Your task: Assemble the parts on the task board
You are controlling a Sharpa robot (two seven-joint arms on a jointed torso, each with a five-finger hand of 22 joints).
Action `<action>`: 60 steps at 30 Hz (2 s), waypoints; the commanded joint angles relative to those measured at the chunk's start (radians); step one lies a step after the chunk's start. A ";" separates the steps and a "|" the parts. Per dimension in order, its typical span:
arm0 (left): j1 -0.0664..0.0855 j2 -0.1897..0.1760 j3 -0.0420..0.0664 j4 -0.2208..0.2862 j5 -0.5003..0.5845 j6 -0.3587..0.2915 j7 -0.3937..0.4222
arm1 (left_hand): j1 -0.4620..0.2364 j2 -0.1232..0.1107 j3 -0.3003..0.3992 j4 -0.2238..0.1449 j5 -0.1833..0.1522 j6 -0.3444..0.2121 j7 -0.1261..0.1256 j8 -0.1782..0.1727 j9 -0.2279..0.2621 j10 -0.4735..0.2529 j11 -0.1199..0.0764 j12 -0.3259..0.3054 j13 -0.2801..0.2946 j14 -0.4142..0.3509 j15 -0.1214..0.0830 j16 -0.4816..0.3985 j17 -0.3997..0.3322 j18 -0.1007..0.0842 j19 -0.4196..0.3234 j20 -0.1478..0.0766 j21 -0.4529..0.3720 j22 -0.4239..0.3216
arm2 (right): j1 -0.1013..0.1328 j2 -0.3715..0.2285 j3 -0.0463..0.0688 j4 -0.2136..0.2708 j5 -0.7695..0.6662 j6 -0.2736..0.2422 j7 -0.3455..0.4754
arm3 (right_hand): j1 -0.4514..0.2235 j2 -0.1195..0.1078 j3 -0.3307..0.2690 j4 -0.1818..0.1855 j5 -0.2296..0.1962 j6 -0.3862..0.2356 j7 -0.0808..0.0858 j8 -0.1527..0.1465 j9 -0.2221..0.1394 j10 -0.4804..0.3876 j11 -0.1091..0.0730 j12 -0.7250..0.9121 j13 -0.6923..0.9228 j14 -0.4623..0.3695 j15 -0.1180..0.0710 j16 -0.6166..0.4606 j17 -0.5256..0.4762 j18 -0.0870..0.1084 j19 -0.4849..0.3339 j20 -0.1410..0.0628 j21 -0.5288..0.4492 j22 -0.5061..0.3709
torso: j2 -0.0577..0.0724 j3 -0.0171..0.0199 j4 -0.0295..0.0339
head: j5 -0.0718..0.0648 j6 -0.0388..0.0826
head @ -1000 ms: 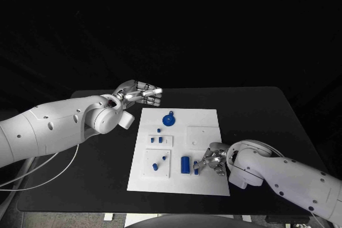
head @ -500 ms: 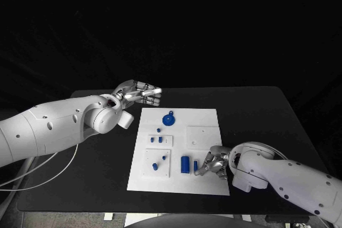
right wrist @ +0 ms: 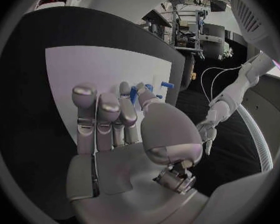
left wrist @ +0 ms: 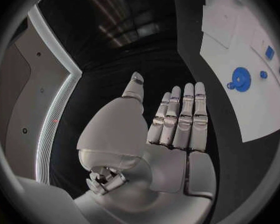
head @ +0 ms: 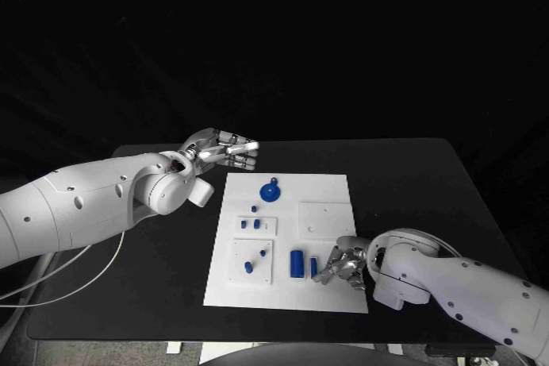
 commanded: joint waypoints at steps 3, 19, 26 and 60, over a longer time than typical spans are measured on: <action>0.001 0.001 0.001 0.003 -0.003 0.014 0.004 | 0.002 -0.003 0.001 0.003 -0.004 -0.007 0.002 -0.003 -0.001 -0.008 0.002 0.003 0.001 -0.005 -0.002 -0.004 0.001 -0.002 -0.003 0.001 -0.005 -0.002 | -0.001 0.006 0.000 -0.007 -0.013 0.008 -0.010 | -0.013 0.029 0.038 -0.016 0.024 -0.004 -0.002 0.000 -0.002 0.005 0.001 0.000 0.047 0.003 0.000 -0.003 -0.001 0.008 0.057 -0.006 -0.002 0.074 | 0.000 -0.0007 0.0000 | 0.001 -0.001; 0.001 0.000 0.001 0.003 -0.004 0.014 0.004 | 0.001 -0.002 0.002 0.004 -0.004 -0.007 0.002 -0.003 -0.001 -0.010 0.002 0.003 0.001 -0.004 -0.002 -0.004 0.001 -0.002 -0.003 0.001 -0.004 -0.001 | -0.002 0.033 0.000 -0.037 -0.023 0.007 -0.028 | -0.058 0.029 0.203 -0.093 0.104 -0.008 0.000 0.000 0.012 0.006 0.000 0.000 0.047 0.003 0.001 -0.003 -0.004 0.007 0.057 -0.005 -0.004 0.073 | 0.000 -0.0007 0.0005 | 0.001 -0.005; 0.001 0.000 0.001 0.003 -0.005 0.014 0.003 | 0.001 -0.002 0.002 0.003 -0.003 -0.006 0.002 -0.003 -0.001 -0.009 0.002 0.003 0.002 -0.004 -0.002 -0.004 0.001 -0.002 -0.003 0.001 -0.004 -0.001 | -0.002 0.034 0.000 -0.041 -0.010 0.010 -0.032 | -0.063 0.023 0.200 -0.092 0.127 -0.007 -0.001 0.000 0.014 0.006 0.000 0.000 0.047 0.003 0.001 -0.003 -0.004 0.007 0.057 -0.005 -0.002 0.074 | 0.000 -0.0001 0.0003 | 0.001 -0.004; 0.006 0.072 0.003 -0.162 0.140 -0.082 0.172 | 0.028 0.057 -0.010 -0.076 0.029 0.055 -0.018 0.000 0.001 -0.021 -0.007 0.001 0.001 -0.003 -0.016 -0.005 0.000 -0.011 -0.017 0.000 -0.009 -0.004 | 0.187 0.056 0.063 -0.392 0.448 -0.181 0.615 | 0.061 0.058 -0.175 -0.031 0.117 -0.125 0.057 0.005 -0.074 -0.189 0.053 -0.603 -0.532 -0.095 0.058 -0.534 -0.346 0.027 -0.047 0.056 -0.646 -0.414 | -0.038 -0.0174 -0.0108 | -0.043 0.164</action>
